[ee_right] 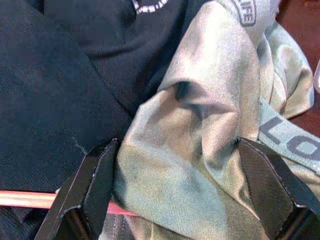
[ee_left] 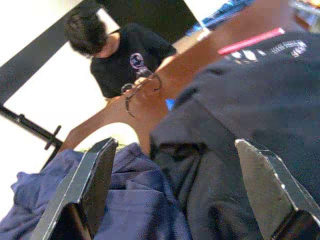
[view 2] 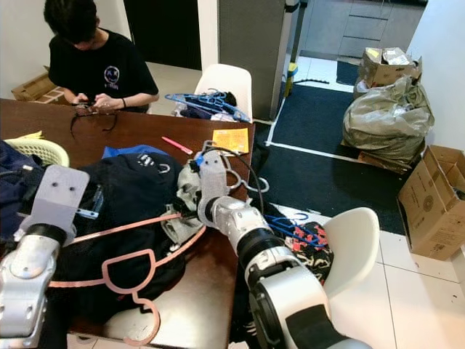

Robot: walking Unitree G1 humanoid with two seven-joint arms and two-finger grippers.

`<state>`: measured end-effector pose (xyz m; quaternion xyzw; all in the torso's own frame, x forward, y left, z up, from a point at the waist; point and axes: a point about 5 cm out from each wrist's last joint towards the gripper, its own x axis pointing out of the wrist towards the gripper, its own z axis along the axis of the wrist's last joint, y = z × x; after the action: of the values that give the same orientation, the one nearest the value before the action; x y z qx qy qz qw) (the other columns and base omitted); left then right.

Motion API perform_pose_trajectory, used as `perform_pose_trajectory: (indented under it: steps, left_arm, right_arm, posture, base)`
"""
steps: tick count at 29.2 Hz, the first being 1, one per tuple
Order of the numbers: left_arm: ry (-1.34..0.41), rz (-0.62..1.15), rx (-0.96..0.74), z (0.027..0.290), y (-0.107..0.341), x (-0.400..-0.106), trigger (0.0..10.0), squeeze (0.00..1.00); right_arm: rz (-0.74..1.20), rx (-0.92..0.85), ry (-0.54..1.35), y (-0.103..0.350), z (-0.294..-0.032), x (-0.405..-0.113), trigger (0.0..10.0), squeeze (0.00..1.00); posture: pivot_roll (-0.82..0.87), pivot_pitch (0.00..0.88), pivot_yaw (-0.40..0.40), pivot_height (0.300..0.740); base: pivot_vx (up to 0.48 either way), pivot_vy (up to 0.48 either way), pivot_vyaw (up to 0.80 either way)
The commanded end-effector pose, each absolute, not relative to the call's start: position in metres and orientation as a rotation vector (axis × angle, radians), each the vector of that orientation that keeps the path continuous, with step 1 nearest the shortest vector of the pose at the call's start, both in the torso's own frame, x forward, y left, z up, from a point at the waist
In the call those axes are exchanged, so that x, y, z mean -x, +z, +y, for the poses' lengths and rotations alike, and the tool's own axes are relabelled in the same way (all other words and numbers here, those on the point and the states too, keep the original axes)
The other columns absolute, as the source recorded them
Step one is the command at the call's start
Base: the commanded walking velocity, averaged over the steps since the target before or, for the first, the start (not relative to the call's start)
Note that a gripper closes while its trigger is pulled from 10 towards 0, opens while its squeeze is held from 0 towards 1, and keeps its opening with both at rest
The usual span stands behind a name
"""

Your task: Hang hanger

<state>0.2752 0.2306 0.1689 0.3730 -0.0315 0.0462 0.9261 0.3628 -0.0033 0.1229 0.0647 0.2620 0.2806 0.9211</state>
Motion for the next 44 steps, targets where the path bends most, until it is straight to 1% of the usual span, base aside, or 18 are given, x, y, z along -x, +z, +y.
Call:
perform_pose_trajectory:
  steps: [1,3,4,6,7,12,16,25,32,33,34,37,38,40,41,44]
  left_arm:
    - [0.069,-0.053,-0.807,0.227,0.165,-0.277,10.0,0.00]
    - [0.072,-0.050,-0.812,0.227,0.164,-0.277,10.0,0.00]
    - [0.082,-0.047,-0.806,0.228,0.164,-0.276,10.0,0.00]
    - [0.082,-0.047,-0.806,0.228,0.164,-0.276,10.0,0.00]
    - [0.093,-0.050,-0.796,0.229,0.164,-0.276,10.0,0.00]
    - [0.103,-0.054,-0.792,0.229,0.163,-0.276,10.0,0.00]
    - [0.105,-0.057,-0.820,0.228,0.159,-0.279,10.0,0.00]
    - [0.107,-0.056,-0.821,0.228,0.157,-0.281,10.0,0.00]
    - [0.110,-0.064,-0.820,0.227,0.156,-0.283,10.0,0.00]
    - [0.111,-0.067,-0.820,0.226,0.156,-0.283,10.0,0.00]
    - [0.112,-0.068,-0.820,0.226,0.155,-0.284,10.0,0.00]
    - [0.112,-0.069,-0.819,0.225,0.155,-0.284,10.0,0.00]
    - [0.112,-0.071,-0.818,0.224,0.155,-0.284,10.0,0.00]
    - [0.112,-0.071,-0.818,0.224,0.155,-0.284,10.0,0.00]
    - [0.113,-0.072,-0.816,0.224,0.155,-0.285,10.0,0.00]
    - [0.113,-0.074,-0.817,0.222,0.155,-0.286,10.0,0.00]
  right_arm:
    - [0.572,-0.158,0.566,0.112,0.001,-0.356,5.3,0.00]
    - [0.566,-0.157,0.560,0.112,0.001,-0.356,5.3,0.00]
    - [0.550,-0.156,0.553,0.112,0.000,-0.356,2.5,0.00]
    - [0.550,-0.156,0.553,0.112,0.000,-0.356,2.5,0.00]
    - [0.535,-0.165,0.547,0.112,0.000,-0.357,0.0,0.00]
    - [0.508,-0.178,0.543,0.115,0.001,-0.358,0.0,0.00]
    - [0.397,-0.233,0.574,0.132,0.005,-0.364,0.0,0.00]
    - [0.348,-0.264,0.629,0.143,0.012,-0.364,0.0,0.00]
    - [0.321,-0.233,0.659,0.144,0.015,-0.363,0.0,0.00]
    - [0.321,-0.192,0.648,0.142,0.015,-0.363,0.7,0.00]
    - [0.322,-0.157,0.651,0.139,0.015,-0.362,10.0,0.00]
    - [0.320,-0.141,0.654,0.137,0.015,-0.361,10.0,0.00]
    - [0.320,-0.144,0.660,0.136,0.015,-0.361,10.0,0.61]
    - [0.320,-0.144,0.660,0.136,0.015,-0.361,10.0,0.61]
    - [0.314,-0.152,0.662,0.134,0.016,-0.360,10.0,1.00]
    - [0.310,-0.173,0.661,0.132,0.017,-0.358,10.0,1.00]
  posture:
    - [0.20,0.000,-0.058,0.740]
    - [0.20,0.000,-0.058,0.740]
    - [0.20,0.000,-0.058,0.740]
    - [0.20,0.000,-0.058,0.740]
    - [0.20,0.002,-0.057,0.740]
    - [0.20,0.001,-0.055,0.740]
    - [0.19,0.000,-0.052,0.740]
    - [0.19,0.000,-0.057,0.740]
    - [0.20,0.000,-0.063,0.740]
    - [0.20,0.000,-0.062,0.740]
    - [0.20,0.000,-0.065,0.740]
    - [0.21,0.000,-0.069,0.740]
    - [0.21,0.000,-0.069,0.740]
    - [0.21,0.000,-0.069,0.740]
    - [0.22,0.000,-0.072,0.740]
    - [0.23,0.000,-0.076,0.740]
  base:
    - [0.000,0.000,0.00]
    - [0.000,0.000,0.00]
    - [0.000,0.000,0.00]
    - [0.000,0.000,0.00]
    - [0.000,0.000,0.00]
    - [0.000,0.000,0.00]
    - [0.000,0.000,0.00]
    - [0.000,0.000,0.00]
    - [0.000,0.000,0.00]
    - [0.000,0.000,0.00]
    - [0.000,0.000,0.00]
    - [0.000,0.000,0.00]
    - [0.000,0.000,0.00]
    - [0.000,0.000,0.00]
    - [0.000,0.000,0.00]
    - [0.000,0.000,0.00]
